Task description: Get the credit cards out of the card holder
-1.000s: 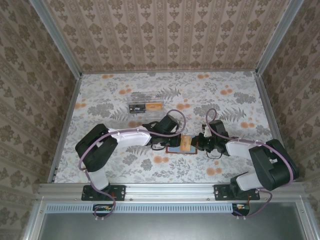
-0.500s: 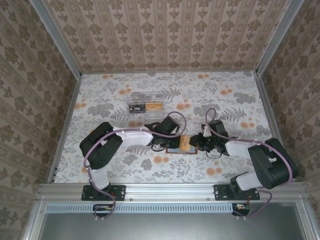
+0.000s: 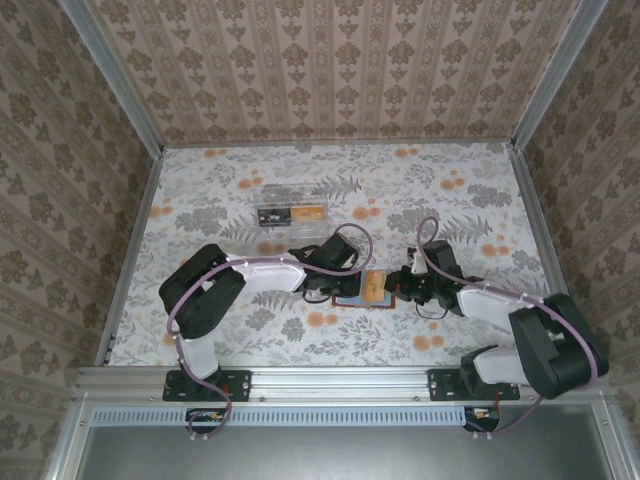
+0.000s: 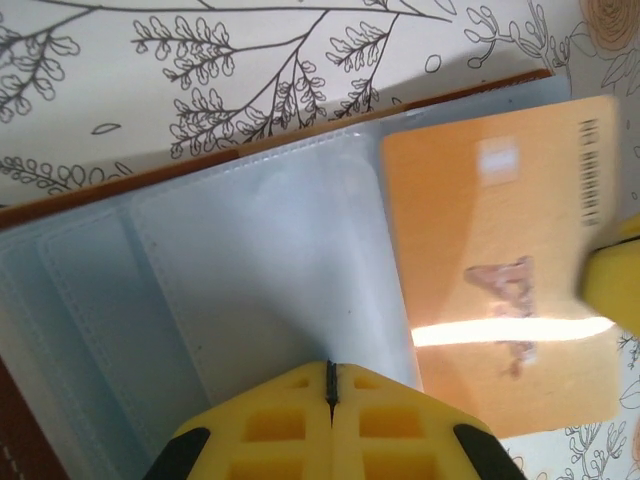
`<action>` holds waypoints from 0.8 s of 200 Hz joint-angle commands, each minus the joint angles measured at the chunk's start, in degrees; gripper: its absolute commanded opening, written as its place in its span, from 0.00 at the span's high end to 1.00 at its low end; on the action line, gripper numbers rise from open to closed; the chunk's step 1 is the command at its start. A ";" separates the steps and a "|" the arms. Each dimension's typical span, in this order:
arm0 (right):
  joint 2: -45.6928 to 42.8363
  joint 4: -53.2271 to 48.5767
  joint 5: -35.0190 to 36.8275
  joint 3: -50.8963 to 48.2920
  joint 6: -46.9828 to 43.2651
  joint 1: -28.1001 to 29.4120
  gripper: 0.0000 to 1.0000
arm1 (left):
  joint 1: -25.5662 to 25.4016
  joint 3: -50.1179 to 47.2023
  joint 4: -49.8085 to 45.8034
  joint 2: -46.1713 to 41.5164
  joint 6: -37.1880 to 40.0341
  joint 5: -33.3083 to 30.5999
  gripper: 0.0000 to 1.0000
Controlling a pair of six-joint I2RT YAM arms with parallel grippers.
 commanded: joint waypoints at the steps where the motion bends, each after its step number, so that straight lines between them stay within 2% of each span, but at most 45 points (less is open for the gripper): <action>1: -4.72 -8.96 4.17 -1.59 -2.31 -2.30 1.00 | 0.87 -2.19 -2.14 -1.10 0.15 -0.86 1.00; 42: -14.00 -16.58 4.16 -2.65 -3.89 -6.11 1.00 | 1.06 -2.38 -2.01 -2.09 0.39 -0.69 1.00; 88: -27.15 -25.30 2.17 -0.04 -6.01 -6.32 1.00 | 0.97 -1.38 -2.94 -5.79 1.02 -0.15 1.00; 119: -30.39 -29.76 1.80 4.32 -7.92 -5.99 1.00 | 1.12 -1.60 -6.11 -12.66 2.29 -3.24 0.79; 143: -29.92 -31.38 4.68 8.54 -9.74 -3.57 1.00 | 1.96 -3.31 -9.07 -19.52 2.83 -6.26 0.76; 160: -26.86 -33.93 9.03 14.24 -12.89 0.47 1.00 | 3.06 -5.99 -10.22 -25.43 2.81 -8.14 0.74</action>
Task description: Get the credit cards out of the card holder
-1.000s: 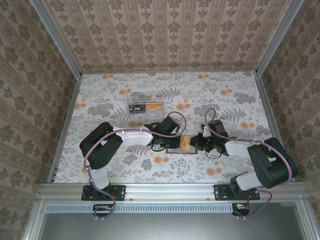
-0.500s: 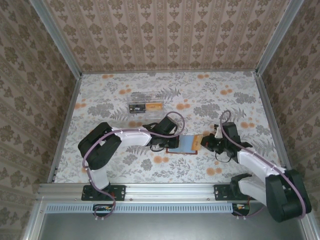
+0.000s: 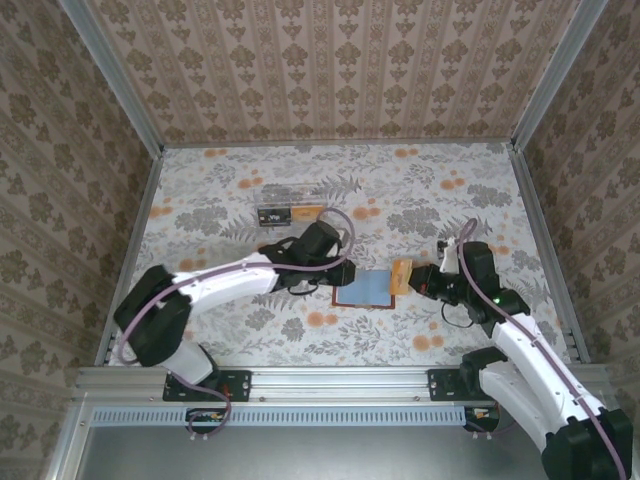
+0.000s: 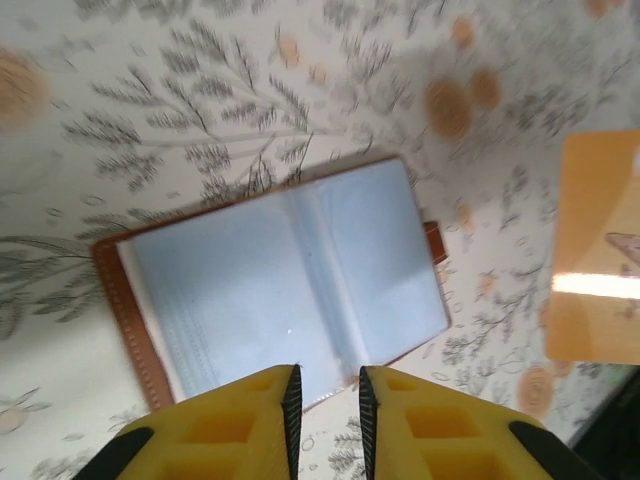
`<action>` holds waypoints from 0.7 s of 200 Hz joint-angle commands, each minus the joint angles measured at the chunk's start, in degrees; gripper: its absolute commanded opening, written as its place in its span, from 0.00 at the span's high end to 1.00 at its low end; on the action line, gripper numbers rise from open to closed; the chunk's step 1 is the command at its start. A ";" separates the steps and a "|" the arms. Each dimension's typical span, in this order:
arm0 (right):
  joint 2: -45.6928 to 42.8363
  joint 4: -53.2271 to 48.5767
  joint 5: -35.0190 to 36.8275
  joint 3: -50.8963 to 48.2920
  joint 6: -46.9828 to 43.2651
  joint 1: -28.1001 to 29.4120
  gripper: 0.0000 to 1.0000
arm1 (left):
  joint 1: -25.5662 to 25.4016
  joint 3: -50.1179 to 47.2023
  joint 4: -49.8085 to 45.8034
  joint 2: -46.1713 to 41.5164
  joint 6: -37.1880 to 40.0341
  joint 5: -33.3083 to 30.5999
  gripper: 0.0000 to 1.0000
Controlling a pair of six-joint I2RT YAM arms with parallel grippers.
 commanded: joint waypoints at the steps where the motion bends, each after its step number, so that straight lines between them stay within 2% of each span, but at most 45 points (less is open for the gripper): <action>1: 2.77 -5.18 5.21 7.47 -5.04 4.21 1.00 | 1.59 -3.68 -4.51 -7.44 1.35 -4.57 0.74; 11: 5.57 -6.87 7.62 11.38 -7.13 6.65 1.00 | 2.46 -5.62 -5.36 -11.47 1.14 -5.82 0.72; 26: 10.36 -8.75 10.82 16.69 -10.49 10.41 1.00 | 4.08 -8.42 -7.37 -18.09 0.86 -7.59 0.59; 46: 18.36 -11.96 14.85 24.91 -15.52 15.06 1.00 | 6.78 -11.93 -11.64 -28.45 0.48 -10.41 0.31; 59: 23.78 -13.33 17.38 30.56 -18.76 17.89 1.00 | 8.63 -14.06 -14.70 -35.88 0.48 -12.49 0.23; 73: 29.69 -14.79 20.30 36.89 -23.36 21.00 1.00 | 10.59 -16.06 -18.50 -43.93 0.85 -14.49 0.04; 78: 31.90 -15.13 21.36 38.99 -25.07 22.02 1.00 | 11.36 -16.66 -19.92 -46.90 0.86 -15.07 0.01; 110: 45.70 -15.58 25.62 51.90 -37.74 26.79 1.00 | 14.98 -17.52 -27.52 -60.11 1.32 -15.41 0.00; 140: 56.66 -17.04 28.24 64.08 -50.14 29.54 1.00 | 15.40 -17.40 -31.94 -65.50 1.56 -16.03 0.00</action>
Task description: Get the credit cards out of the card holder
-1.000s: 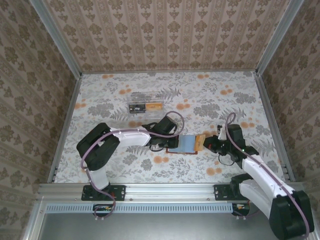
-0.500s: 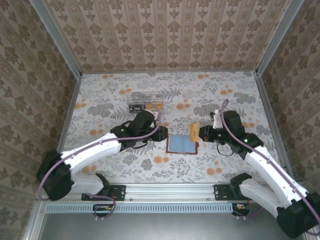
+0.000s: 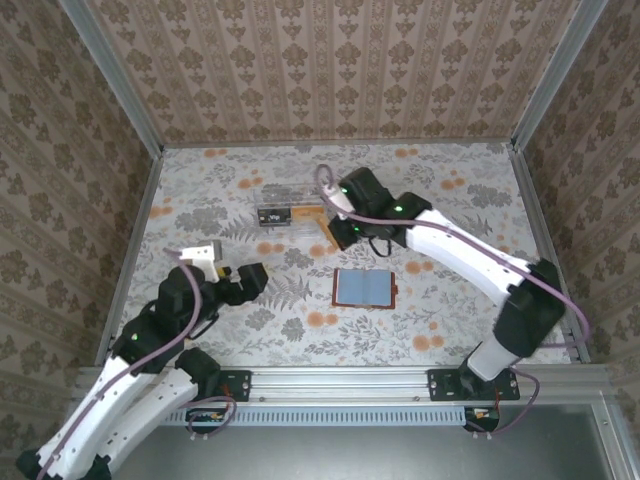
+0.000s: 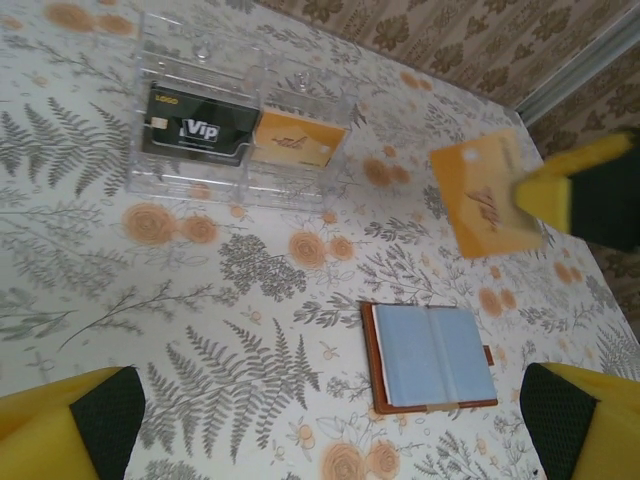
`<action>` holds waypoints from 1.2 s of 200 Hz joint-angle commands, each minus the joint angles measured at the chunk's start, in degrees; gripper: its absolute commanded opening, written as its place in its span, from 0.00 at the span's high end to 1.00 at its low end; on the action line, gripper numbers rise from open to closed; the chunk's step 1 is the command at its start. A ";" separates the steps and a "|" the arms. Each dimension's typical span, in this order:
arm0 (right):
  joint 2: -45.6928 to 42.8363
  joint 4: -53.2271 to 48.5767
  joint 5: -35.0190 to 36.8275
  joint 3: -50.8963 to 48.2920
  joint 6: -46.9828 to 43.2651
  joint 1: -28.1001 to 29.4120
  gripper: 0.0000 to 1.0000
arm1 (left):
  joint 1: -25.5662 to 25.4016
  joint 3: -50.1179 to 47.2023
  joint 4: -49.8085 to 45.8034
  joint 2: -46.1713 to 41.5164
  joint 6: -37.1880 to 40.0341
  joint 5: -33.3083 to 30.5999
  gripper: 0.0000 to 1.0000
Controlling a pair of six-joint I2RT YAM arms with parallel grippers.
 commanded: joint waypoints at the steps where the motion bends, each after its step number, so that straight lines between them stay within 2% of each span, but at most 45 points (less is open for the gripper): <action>1: 6.21 -2.62 5.47 8.03 -15.17 1.95 1.00 | 0.42 -0.59 -7.35 -2.60 0.97 -1.72 0.00; 48: 20.01 -4.72 15.03 21.07 -34.91 5.41 1.00 | 0.51 1.90 -13.03 -6.12 1.45 -2.38 0.00; 80: 23.71 -3.40 15.81 23.43 -41.65 5.59 1.00 | 0.58 3.83 -15.64 -6.59 1.52 -3.15 0.00; 161: 29.72 2.56 24.08 23.57 -52.71 5.43 1.00 | 0.51 7.64 -20.64 -5.97 1.32 -4.41 0.00; 240: 32.75 4.63 24.74 24.28 -54.61 3.65 1.00 | 0.53 7.29 -20.64 -5.24 0.92 -5.20 0.00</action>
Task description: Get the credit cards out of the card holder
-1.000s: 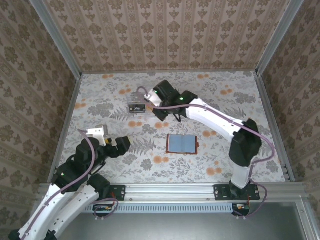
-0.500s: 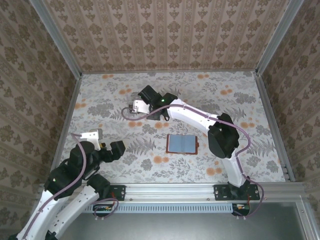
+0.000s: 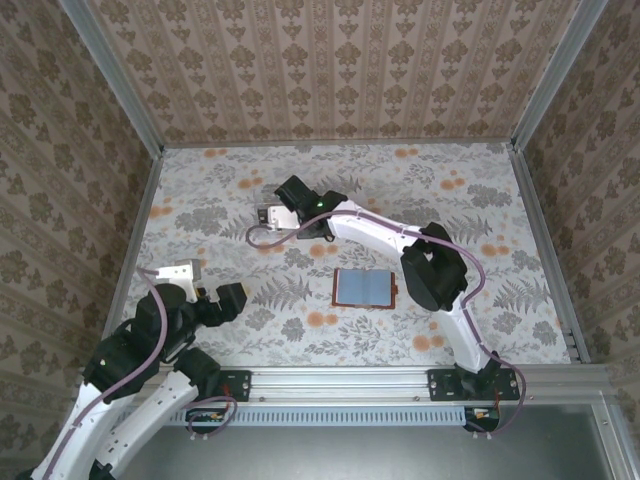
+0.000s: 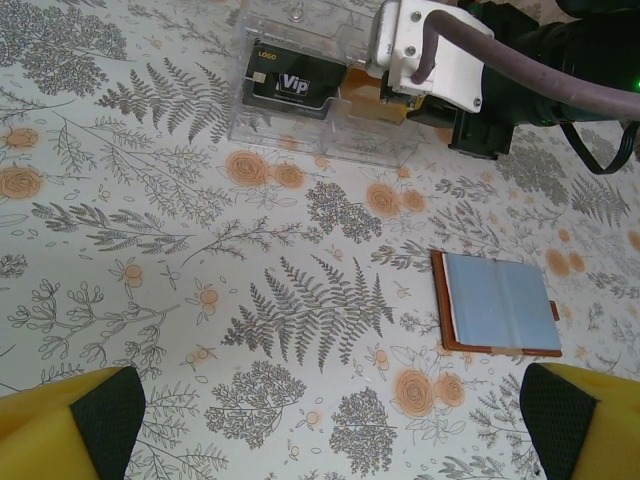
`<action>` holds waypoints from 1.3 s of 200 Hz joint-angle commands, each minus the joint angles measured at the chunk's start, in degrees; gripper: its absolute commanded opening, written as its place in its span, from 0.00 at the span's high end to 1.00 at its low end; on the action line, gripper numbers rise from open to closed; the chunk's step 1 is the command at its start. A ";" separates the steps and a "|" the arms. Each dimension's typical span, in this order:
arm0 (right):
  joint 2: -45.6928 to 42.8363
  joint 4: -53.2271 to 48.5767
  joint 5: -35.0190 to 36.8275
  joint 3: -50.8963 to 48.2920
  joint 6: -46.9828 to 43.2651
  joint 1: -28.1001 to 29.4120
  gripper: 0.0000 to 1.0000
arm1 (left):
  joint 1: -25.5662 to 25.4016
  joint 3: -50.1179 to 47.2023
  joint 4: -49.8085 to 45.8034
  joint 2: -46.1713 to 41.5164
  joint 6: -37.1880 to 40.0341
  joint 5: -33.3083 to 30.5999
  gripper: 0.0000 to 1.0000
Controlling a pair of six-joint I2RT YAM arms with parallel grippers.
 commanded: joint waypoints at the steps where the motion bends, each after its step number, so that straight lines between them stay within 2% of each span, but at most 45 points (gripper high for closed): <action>1: 1.80 0.93 1.61 1.81 -1.44 -0.91 1.00 | 0.48 1.02 -1.67 0.65 0.29 -1.07 0.00; 72: 3.83 1.16 1.28 1.90 -0.75 -1.41 1.00 | 0.47 0.81 -1.24 1.23 0.36 -1.16 0.00; 89: 4.03 1.14 1.37 1.96 -0.53 -1.54 0.97 | 0.47 0.84 -1.24 1.33 0.42 -1.15 0.00; 106: 4.21 1.12 1.45 2.07 -0.35 -1.52 0.88 | 0.47 0.87 -1.25 1.25 0.44 -1.15 0.00; 120: 4.45 1.13 1.44 2.24 0.12 -1.52 0.73 | 0.47 0.85 -1.17 1.26 0.44 -1.19 0.00; 124: 4.55 1.12 1.42 2.25 0.20 -1.53 0.72 | 0.47 0.80 -1.16 1.32 0.46 -1.31 0.00; 209: 5.97 9.27 8.11 3.39 0.04 -2.07 0.68 | 0.47 0.70 -1.16 1.31 0.35 -1.59 0.00; 260: 7.26 9.99 8.97 3.92 1.18 -2.72 0.65 | 0.47 0.71 -1.10 1.32 0.45 -1.50 0.00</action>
